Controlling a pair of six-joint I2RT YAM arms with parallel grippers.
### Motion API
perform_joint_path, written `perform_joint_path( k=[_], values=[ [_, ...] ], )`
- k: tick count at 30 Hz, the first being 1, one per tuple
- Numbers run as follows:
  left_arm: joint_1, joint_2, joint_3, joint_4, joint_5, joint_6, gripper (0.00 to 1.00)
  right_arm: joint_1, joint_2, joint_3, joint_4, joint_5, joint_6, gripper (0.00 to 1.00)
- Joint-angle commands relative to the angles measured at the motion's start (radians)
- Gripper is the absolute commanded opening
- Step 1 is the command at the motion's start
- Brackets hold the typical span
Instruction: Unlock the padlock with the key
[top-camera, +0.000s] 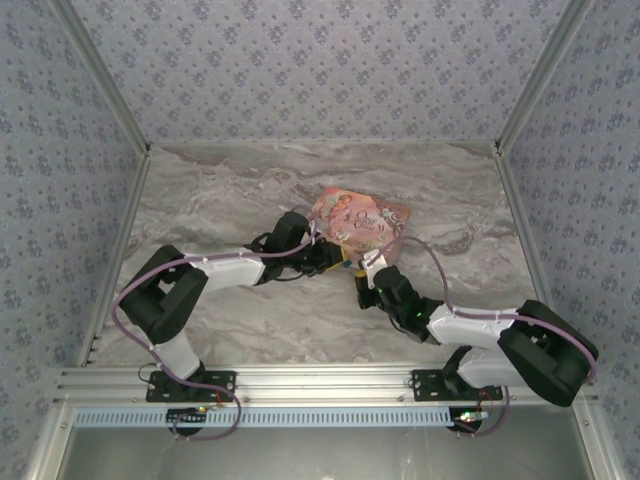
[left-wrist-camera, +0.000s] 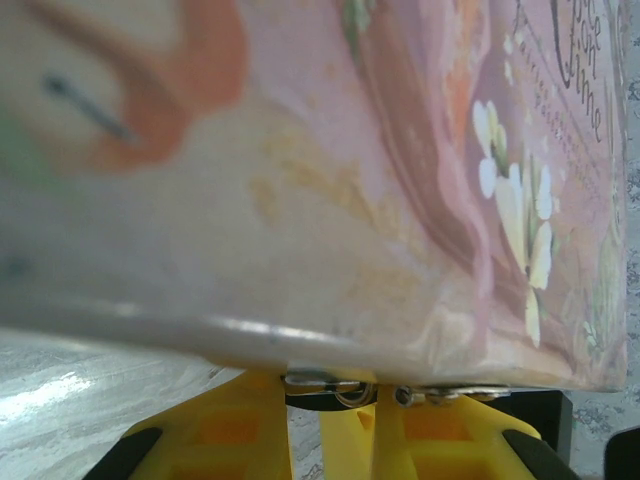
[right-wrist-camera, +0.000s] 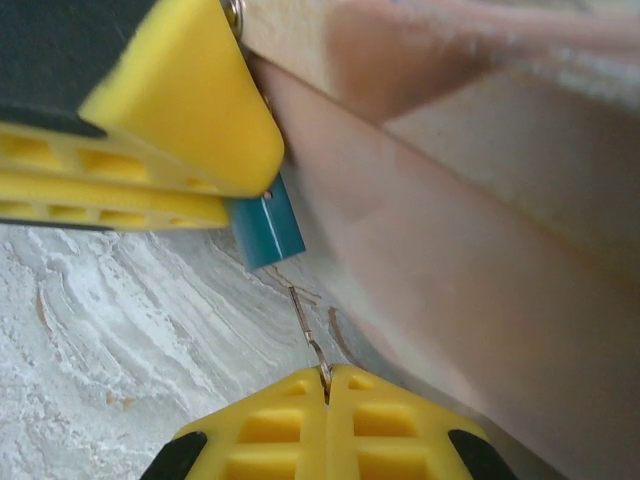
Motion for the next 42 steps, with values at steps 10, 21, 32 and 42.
perform_joint_path(
  k=[10,21,32,42],
  values=[
    [-0.007,-0.050,0.026,0.037,0.015,-0.032,0.19,-0.003,-0.069,-0.026,0.017,-0.018,0.027,0.00],
    [-0.008,-0.053,0.024,0.041,0.018,-0.038,0.19,-0.004,-0.067,-0.019,0.021,-0.014,0.025,0.00],
    [-0.007,-0.059,0.026,0.039,0.023,-0.041,0.19,-0.003,-0.034,-0.007,0.042,-0.028,0.024,0.00],
    [-0.008,-0.060,0.025,0.032,0.015,-0.040,0.18,-0.005,-0.058,-0.012,0.040,-0.019,0.021,0.00]
  ],
)
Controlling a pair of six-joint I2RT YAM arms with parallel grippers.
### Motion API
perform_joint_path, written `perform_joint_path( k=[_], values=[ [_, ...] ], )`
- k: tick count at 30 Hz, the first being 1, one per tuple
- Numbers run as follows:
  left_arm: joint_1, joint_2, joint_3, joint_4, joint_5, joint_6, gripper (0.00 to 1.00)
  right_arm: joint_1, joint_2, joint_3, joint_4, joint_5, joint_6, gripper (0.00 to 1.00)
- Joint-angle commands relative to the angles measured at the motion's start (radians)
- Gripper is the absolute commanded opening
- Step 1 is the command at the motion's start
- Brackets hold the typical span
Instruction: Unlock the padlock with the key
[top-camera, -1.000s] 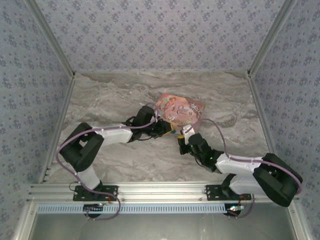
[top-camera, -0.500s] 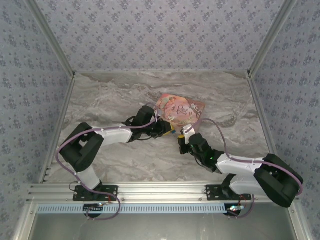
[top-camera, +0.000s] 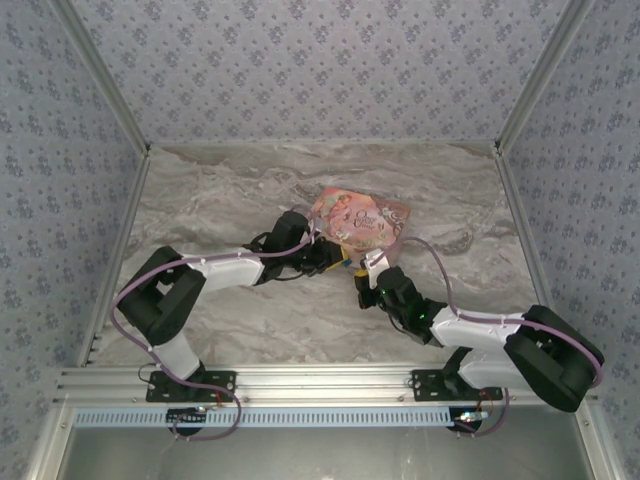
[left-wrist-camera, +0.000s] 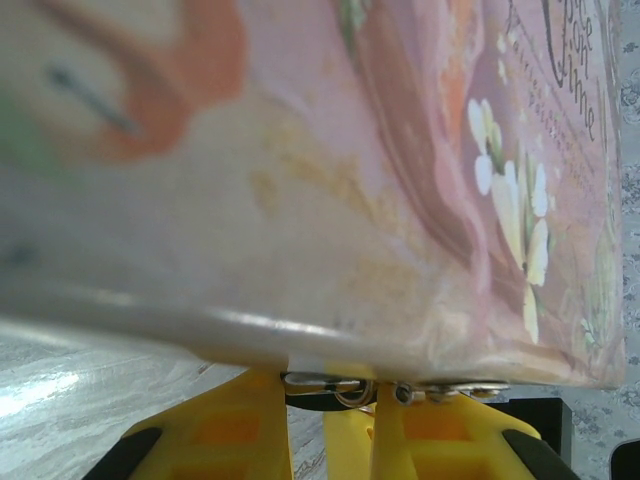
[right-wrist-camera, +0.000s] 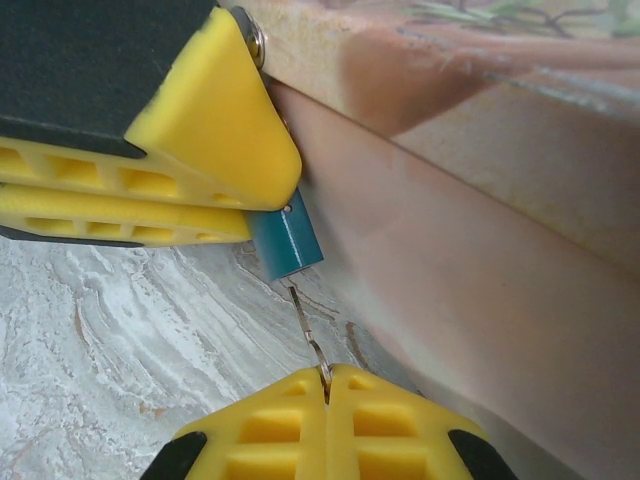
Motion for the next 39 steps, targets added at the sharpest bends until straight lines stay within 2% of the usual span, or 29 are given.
perform_joint_path(
  k=[1,39],
  values=[
    [-0.007,-0.046,0.024,0.036,0.014,-0.021,0.18,-0.005,-0.021,-0.001,0.013,0.002,0.006,0.00],
    [-0.007,-0.057,0.021,0.035,0.041,-0.051,0.18,-0.014,-0.024,0.016,0.033,0.005,-0.001,0.00]
  ],
)
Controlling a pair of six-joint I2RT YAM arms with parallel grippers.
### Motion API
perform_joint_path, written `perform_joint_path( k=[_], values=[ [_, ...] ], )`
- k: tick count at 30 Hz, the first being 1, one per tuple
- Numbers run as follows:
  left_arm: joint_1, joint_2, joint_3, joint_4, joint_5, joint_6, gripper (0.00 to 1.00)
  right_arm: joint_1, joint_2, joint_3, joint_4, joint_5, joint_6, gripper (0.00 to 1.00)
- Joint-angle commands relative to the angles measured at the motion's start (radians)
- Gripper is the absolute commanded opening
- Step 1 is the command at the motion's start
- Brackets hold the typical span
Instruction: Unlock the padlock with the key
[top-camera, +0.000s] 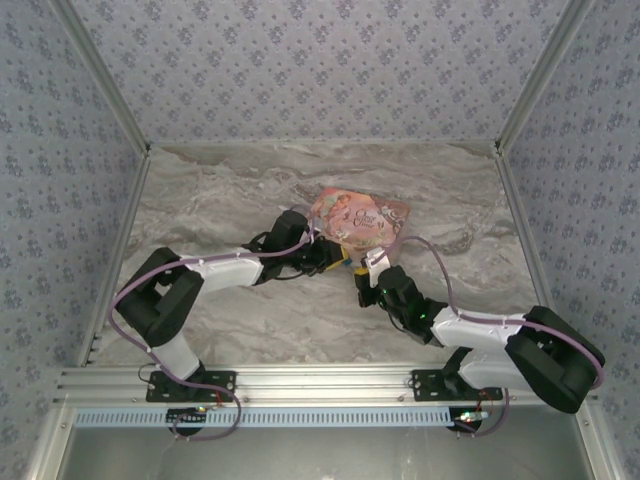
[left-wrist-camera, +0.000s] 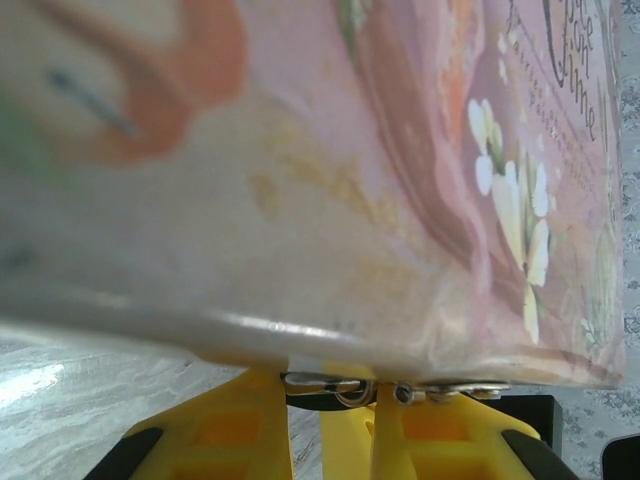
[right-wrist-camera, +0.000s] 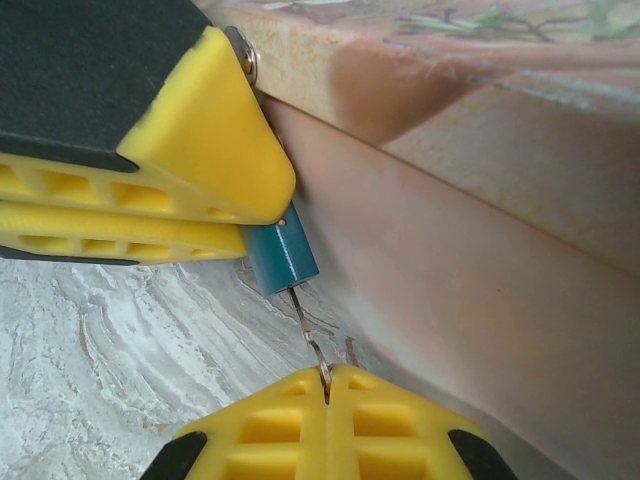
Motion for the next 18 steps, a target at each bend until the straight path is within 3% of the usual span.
perform_joint_path(
  k=[1,18],
  values=[
    [-0.009,-0.046,0.020,0.039,0.035,-0.017,0.18,-0.007,-0.019,0.012,0.016,0.004,-0.001,0.00],
    [-0.008,-0.044,0.022,0.044,0.037,-0.026,0.18,-0.009,-0.046,-0.004,0.012,-0.011,0.006,0.00]
  ],
)
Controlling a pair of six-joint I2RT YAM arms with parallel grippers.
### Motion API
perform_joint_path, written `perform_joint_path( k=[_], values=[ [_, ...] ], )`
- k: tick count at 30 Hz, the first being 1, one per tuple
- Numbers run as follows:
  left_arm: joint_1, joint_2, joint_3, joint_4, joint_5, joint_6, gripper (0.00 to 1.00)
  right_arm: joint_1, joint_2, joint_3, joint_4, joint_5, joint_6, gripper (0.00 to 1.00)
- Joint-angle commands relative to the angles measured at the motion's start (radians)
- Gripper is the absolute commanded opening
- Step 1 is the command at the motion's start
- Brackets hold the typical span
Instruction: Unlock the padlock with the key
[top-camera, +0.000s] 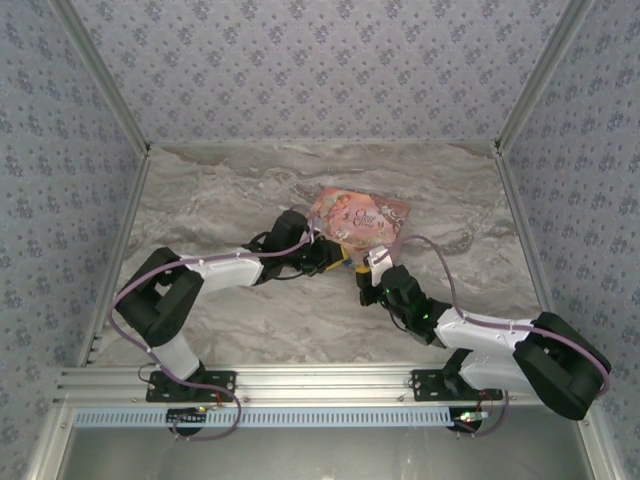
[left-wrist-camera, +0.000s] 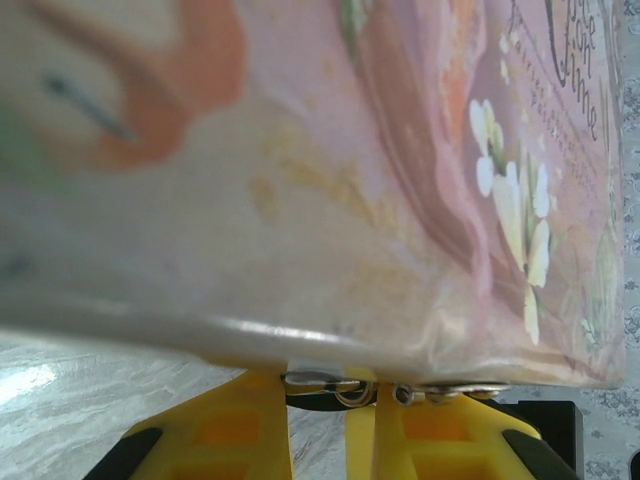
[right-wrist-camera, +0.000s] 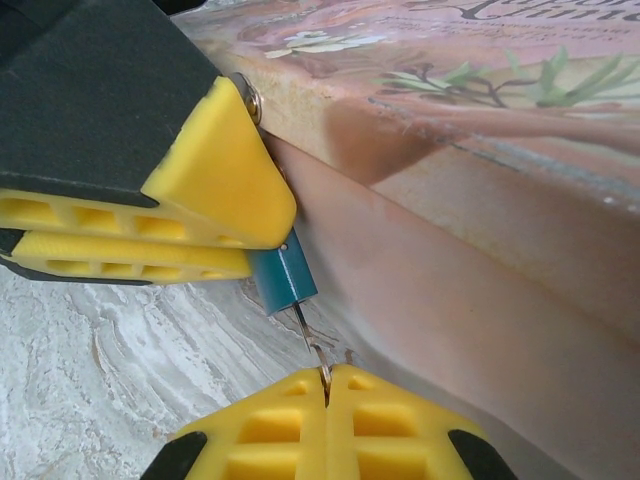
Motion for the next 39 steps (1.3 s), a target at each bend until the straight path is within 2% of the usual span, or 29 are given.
perform_joint_path(
  k=[1,18,29,39],
  values=[
    [-0.008,-0.046,0.023,0.044,0.037,-0.022,0.18,-0.005,0.009,0.001,0.037,-0.006,0.004,0.00],
    [-0.009,-0.069,0.051,0.005,0.094,-0.072,0.18,-0.009,0.061,0.028,0.122,0.024,-0.072,0.00],
    [-0.009,-0.072,0.063,-0.011,0.107,-0.091,0.18,-0.046,0.089,0.044,0.157,-0.033,-0.149,0.00],
    [-0.009,-0.073,0.063,0.001,0.113,-0.109,0.18,-0.053,0.099,0.043,0.193,-0.058,-0.132,0.00]
  ],
)
